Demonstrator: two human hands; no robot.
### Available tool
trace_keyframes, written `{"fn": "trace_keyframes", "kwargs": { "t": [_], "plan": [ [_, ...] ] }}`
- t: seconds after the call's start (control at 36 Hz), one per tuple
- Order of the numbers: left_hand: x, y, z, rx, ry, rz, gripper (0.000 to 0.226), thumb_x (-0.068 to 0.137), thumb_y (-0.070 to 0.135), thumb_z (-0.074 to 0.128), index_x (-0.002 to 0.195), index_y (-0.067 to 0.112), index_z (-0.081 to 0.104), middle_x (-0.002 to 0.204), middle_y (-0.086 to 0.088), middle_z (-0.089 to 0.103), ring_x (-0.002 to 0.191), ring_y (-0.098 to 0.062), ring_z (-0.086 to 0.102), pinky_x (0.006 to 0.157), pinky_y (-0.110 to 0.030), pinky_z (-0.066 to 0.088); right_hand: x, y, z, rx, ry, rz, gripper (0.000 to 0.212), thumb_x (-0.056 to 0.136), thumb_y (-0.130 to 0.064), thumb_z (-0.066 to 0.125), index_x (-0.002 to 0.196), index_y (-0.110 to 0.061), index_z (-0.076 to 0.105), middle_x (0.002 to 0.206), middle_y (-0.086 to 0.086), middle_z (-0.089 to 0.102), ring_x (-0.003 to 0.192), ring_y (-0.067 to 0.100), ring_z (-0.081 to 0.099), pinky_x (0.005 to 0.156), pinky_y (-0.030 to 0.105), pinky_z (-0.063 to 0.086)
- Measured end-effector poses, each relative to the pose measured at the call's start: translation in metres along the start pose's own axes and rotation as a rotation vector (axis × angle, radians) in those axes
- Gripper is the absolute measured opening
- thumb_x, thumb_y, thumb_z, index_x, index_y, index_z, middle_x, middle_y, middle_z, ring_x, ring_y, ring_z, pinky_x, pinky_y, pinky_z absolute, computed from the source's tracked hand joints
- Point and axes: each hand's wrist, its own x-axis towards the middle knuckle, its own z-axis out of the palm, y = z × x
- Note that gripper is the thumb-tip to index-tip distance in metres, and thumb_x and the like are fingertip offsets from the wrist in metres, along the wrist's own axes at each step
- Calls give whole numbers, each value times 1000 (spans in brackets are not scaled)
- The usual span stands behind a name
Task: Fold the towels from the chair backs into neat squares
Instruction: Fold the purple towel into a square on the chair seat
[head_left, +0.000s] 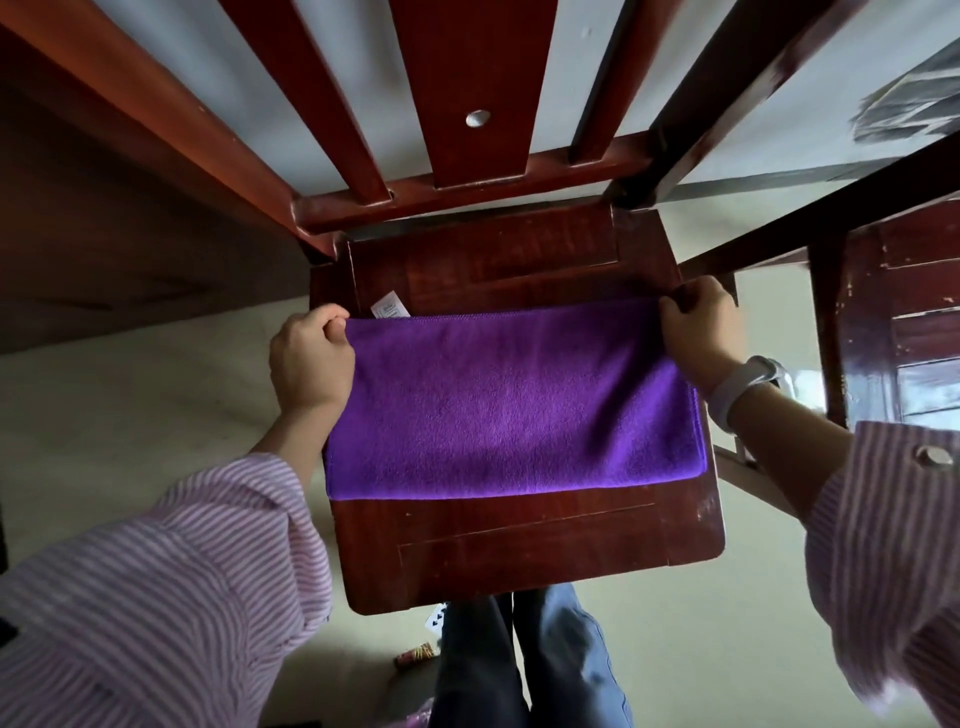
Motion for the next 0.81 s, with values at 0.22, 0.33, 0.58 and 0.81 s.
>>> {"fn": "trace_keyframes", "kwargs": {
  "t": [0.22, 0.33, 0.58, 0.81],
  "plan": [
    [3, 5, -3, 181, -49, -50, 23, 92, 11, 43, 103, 12, 63, 112, -18, 54, 111, -35, 45, 80, -43, 42, 10, 4, -8, -17, -53, 0, 26, 87, -24, 57, 103, -4, 56, 105, 20, 62, 99, 35, 56, 81, 38, 43],
    [3, 12, -1, 175, -39, -101, 20, 90, 13, 45, 106, 9, 57, 117, -17, 52, 114, -33, 45, 81, -43, 41, 14, 6, -7, -59, -67, 14, 28, 87, -27, 56, 105, -5, 54, 107, 20, 60, 101, 36, 56, 83, 40, 43],
    [-28, 23, 12, 180, 141, 400, 40, 85, 12, 43, 124, 12, 51, 125, -10, 54, 115, -29, 48, 93, -42, 34, -49, -20, 8, -42, 187, -608, 40, 79, -13, 43, 117, -4, 54, 117, 20, 55, 111, 31, 46, 94, 41, 35],
    [-36, 37, 50, 228, 19, 642, 32, 85, 11, 48, 114, 10, 61, 114, -5, 64, 109, -26, 57, 93, -44, 41, -78, -26, 70, -428, 34, -805, 50, 79, -11, 42, 128, -7, 52, 133, 10, 54, 126, 29, 47, 102, 60, 30]
  ]
}}
